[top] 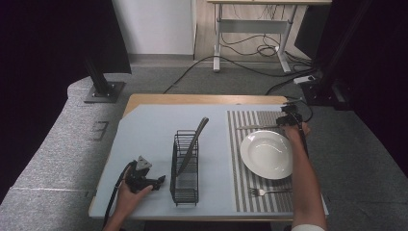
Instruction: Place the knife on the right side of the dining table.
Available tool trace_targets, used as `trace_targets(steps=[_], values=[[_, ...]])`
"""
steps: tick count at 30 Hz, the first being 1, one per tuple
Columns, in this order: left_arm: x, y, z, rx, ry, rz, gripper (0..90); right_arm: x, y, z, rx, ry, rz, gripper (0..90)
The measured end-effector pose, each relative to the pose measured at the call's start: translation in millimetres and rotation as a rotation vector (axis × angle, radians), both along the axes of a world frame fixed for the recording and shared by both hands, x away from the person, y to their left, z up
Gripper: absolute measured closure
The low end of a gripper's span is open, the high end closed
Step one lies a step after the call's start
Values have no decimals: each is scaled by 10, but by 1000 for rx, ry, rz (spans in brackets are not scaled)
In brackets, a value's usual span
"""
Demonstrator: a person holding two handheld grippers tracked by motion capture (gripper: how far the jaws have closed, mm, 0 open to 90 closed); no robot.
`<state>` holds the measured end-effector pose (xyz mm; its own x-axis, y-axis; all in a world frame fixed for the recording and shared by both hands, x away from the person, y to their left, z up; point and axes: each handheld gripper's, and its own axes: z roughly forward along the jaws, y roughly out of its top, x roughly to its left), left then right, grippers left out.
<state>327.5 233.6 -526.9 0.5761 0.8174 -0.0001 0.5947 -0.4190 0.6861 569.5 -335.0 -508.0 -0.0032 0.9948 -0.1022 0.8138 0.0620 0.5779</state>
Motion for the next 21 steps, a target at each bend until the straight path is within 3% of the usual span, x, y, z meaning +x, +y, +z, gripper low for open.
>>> trace_targets(steps=[6, 8, 12, 21], values=[[0, 0, 0, 0, 0, 0, 131, -26, -30, -1, 9, -4, -8, 469], [0, 0, 0, 0, 0, 0, 132, -37, -30, 12, 9, -27, -18, 462], [1, 0, 0, 0, 0, 0, 132, -101, -40, 110, 79, -95, -14, 468], [0, -1, 0, 0, 0, 0, 132, -447, 134, 402, 220, -208, 117, 456]])
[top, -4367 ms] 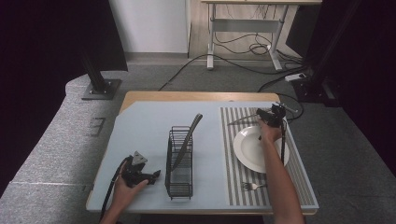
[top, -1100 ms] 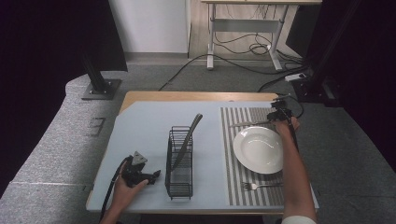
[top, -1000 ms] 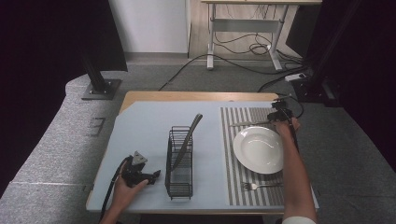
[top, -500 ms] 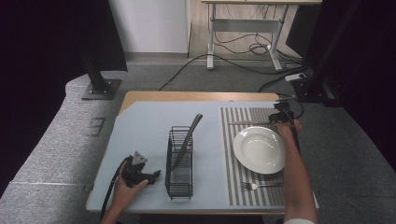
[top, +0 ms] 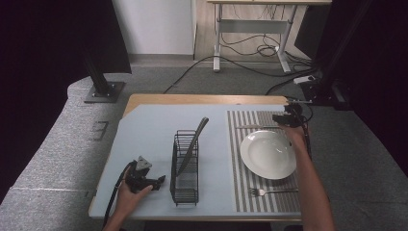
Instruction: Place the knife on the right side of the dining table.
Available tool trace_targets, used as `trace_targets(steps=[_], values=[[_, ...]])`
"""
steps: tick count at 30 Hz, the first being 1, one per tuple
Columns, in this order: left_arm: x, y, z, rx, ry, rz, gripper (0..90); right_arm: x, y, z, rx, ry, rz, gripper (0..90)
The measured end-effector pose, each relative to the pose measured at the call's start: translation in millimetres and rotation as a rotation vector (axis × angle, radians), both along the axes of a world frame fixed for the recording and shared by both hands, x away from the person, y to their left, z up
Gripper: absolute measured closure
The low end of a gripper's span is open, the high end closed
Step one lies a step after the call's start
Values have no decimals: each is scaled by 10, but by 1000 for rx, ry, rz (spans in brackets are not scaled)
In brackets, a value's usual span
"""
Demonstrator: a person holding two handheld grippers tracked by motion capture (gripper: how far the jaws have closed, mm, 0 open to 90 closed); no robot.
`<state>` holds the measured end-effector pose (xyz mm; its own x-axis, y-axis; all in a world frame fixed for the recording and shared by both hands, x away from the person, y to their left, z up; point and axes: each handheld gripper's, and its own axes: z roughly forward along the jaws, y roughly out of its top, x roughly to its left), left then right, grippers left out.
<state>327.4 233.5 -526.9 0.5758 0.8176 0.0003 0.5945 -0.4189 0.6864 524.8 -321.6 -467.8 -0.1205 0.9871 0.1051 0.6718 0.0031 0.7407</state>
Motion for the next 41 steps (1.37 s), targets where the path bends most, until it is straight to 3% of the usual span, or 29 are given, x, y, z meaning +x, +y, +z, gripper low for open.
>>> trace_targets(steps=[5, 17, 23, 28, 35, 41], values=[[0, 0, 0, 0, -1, 0, 132, -298, 155, 113, 60, -52, 73, 449], [0, 0, 0, 0, 0, 0, 132, -1016, 670, 210, 99, -177, 252, 436], [-1, 0, 0, 1, 0, 0, 132, -1315, 918, 135, 125, -201, 317, 429], [-2, 0, 0, 1, 0, 1, 132, -1522, 1129, 11, 174, -187, 389, 428], [-2, 0, 0, 1, -1, 1, 132, -1643, 1348, -124, 153, -162, 447, 424], [-2, 1, 0, 1, 0, 1, 132, -1659, 1387, -152, 151, -170, 437, 395]])
